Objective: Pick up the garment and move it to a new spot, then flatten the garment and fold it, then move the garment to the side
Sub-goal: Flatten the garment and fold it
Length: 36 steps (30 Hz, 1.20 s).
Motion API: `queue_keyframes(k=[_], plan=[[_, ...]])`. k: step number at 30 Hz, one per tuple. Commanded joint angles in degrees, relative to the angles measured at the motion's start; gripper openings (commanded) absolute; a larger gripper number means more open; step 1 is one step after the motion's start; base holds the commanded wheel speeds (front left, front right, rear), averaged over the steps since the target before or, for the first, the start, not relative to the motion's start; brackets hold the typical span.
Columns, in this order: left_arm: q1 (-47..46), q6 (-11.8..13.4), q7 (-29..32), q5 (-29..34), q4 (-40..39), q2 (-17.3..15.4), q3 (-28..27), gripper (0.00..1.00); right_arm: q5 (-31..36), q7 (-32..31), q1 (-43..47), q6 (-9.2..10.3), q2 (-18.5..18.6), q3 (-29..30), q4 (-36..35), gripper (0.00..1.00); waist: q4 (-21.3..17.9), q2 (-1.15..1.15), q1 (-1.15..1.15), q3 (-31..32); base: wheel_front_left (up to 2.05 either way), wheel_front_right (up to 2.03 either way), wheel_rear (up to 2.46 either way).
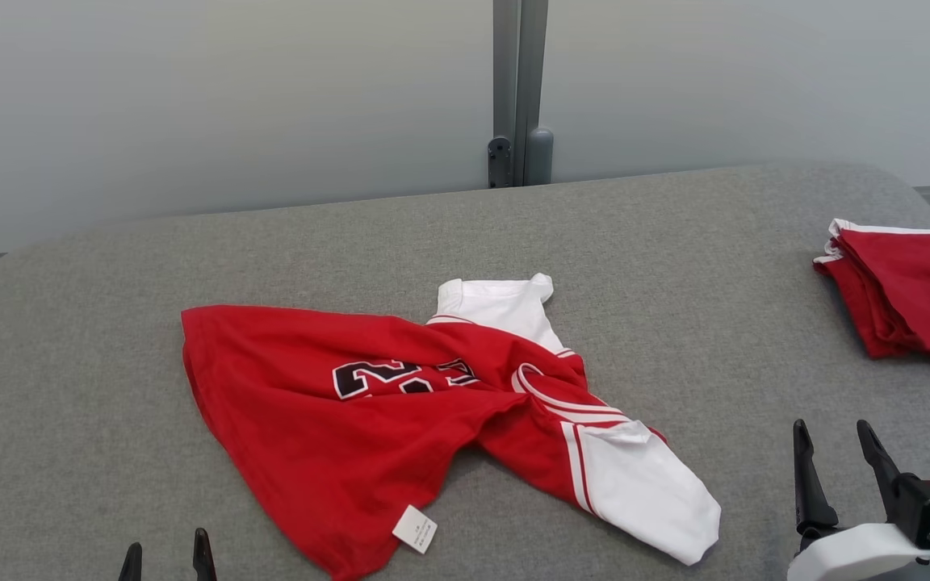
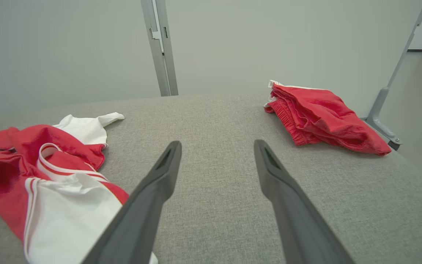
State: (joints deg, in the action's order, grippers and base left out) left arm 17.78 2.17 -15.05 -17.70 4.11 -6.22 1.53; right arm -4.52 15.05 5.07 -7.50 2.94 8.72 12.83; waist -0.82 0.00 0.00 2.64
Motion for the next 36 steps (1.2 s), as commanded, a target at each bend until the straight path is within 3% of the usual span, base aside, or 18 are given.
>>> queue_keyframes(k=[1,5,8,12,17,25,36], plan=[[-0.13,-0.54,-0.15,0.82,-0.01,0.25,-0.57,1.0,-0.51,0.17,-0.69,0.02,0.06,-0.2,-0.66,1.0,-0.05,0.0,0.0,-0.01,0.0,0.0,0.0],[0.11,-1.21,-0.14,2.43,-0.59,0.69,-0.2,1.0,-0.66,0.17,-1.38,0.02,0.46,-1.57,-3.04,1.0,-0.3,0.0,0.0,-0.18,0.0,0.0,0.0],[-0.01,-2.54,2.93,3.05,-1.27,0.05,2.09,1.0,-2.59,-2.32,-0.92,0.01,2.67,-7.05,-2.72,1.0,-0.44,0.0,0.0,-0.79,0.0,0.0,0.0],[0.51,-3.72,13.5,3.12,-4.7,-0.96,5.71,1.0,-9.43,-15.16,0.56,0.05,11.06,-19.68,-6.12,1.0,-0.76,0.0,0.0,-2.1,0.0,0.0,0.0],[2.43,-4.05,23.73,1.66,-9.97,-1.37,8.08,1.0,-15.37,-25.39,2.75,0.04,18.51,-24.38,-13.2,1.0,-1.57,0.0,0.0,-4.29,0.0,0.0,0.0],[2.76,-3.77,32.09,0.77,-14.91,-2.1,9.9,1.0,-17.48,-32.04,2.76,0.03,21.11,-23.14,-16.31,1.0,-2.62,0.0,0.0,-7.79,0.0,0.0,0.0],[-2.3,-3.99,34.07,1.58,-13.32,-3.01,10.66,1.0,-17.88,-33.89,-3.33,0.03,21.29,-26.46,-11.86,1.0,-2.1,0.0,0.0,-13.54,0.0,0.0,0.0]])
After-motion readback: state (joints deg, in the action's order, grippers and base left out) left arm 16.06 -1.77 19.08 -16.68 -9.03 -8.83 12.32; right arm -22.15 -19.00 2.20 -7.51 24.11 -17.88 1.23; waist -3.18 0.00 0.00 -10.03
